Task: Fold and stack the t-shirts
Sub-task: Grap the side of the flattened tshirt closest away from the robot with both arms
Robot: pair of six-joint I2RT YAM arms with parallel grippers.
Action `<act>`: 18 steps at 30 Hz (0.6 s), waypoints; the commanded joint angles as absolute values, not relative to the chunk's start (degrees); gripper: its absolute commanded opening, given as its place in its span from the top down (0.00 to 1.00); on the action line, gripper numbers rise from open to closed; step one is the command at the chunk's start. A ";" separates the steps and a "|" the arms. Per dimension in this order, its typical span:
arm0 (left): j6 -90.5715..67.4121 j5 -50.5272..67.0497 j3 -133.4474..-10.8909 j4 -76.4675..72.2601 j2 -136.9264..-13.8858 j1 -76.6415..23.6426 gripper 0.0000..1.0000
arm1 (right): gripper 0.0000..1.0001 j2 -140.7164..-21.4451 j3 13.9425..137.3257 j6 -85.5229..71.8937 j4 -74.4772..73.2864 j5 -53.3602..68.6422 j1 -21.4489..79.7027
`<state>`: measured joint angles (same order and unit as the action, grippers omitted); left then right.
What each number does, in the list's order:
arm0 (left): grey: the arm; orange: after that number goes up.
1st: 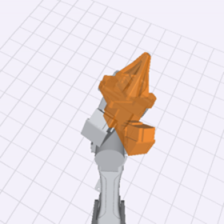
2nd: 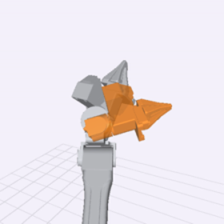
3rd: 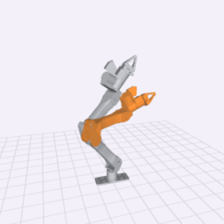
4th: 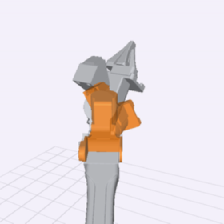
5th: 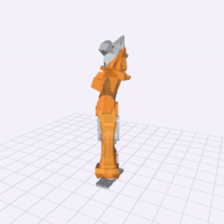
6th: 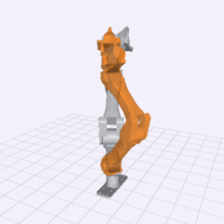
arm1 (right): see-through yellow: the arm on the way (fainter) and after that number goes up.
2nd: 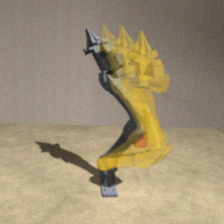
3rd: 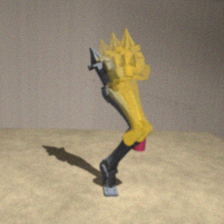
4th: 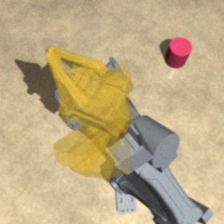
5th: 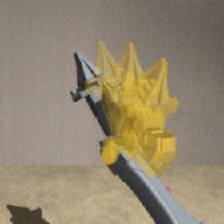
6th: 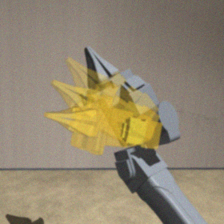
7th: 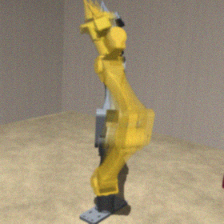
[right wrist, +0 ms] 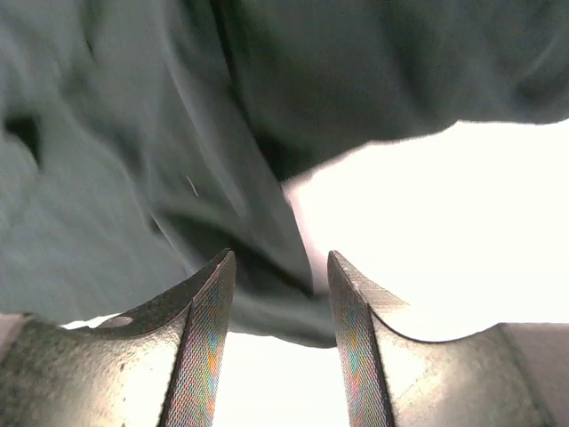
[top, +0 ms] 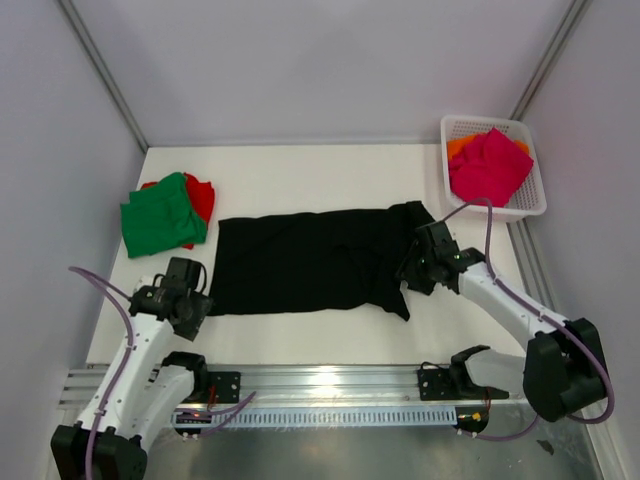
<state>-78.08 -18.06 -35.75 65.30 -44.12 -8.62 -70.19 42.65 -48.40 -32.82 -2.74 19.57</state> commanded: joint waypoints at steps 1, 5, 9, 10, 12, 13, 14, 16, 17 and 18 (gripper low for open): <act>-78.93 -19.34 -36.39 62.58 -45.70 -8.70 0.44 | 0.49 -64.45 36.33 -48.95 -30.76 5.61 21.09; -77.70 -19.07 -37.35 61.61 -47.37 -8.79 0.44 | 0.49 -58.99 29.90 -50.97 -29.80 8.69 23.20; -75.59 -19.42 -39.02 61.17 -49.48 -8.79 0.44 | 0.49 -55.20 24.62 -53.43 -27.51 9.67 23.73; -75.32 -19.42 -39.72 61.26 -49.92 -8.70 0.44 | 0.49 -54.59 23.48 -53.61 -27.34 9.75 23.73; -74.53 -19.42 -40.25 61.17 -50.71 -8.70 0.44 | 0.49 -53.35 22.85 -53.44 -27.42 9.58 23.82; -74.36 -19.42 -40.51 61.08 -50.89 -8.70 0.44 | 0.49 -53.18 22.85 -53.18 -27.94 9.49 23.82; -74.18 -19.25 -40.60 60.91 -51.06 -8.70 0.44 | 0.49 -52.91 22.94 -52.91 -28.56 9.41 23.82; -74.09 -19.16 -40.52 60.82 -51.24 -8.70 0.44 | 0.49 -52.47 22.85 -52.21 -29.18 8.97 23.82; -74.00 -18.99 -40.43 60.73 -51.24 -8.70 0.44 | 0.49 -52.38 22.68 -52.12 -29.35 9.05 23.91; -74.00 -18.90 -40.43 60.82 -51.33 -8.70 0.44 | 0.49 -52.03 22.59 -52.21 -29.44 9.14 23.82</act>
<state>-74.56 -18.00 -38.65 62.15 -51.07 -8.62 -53.28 22.59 -52.40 -30.02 8.34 23.53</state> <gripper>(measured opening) 0.561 0.508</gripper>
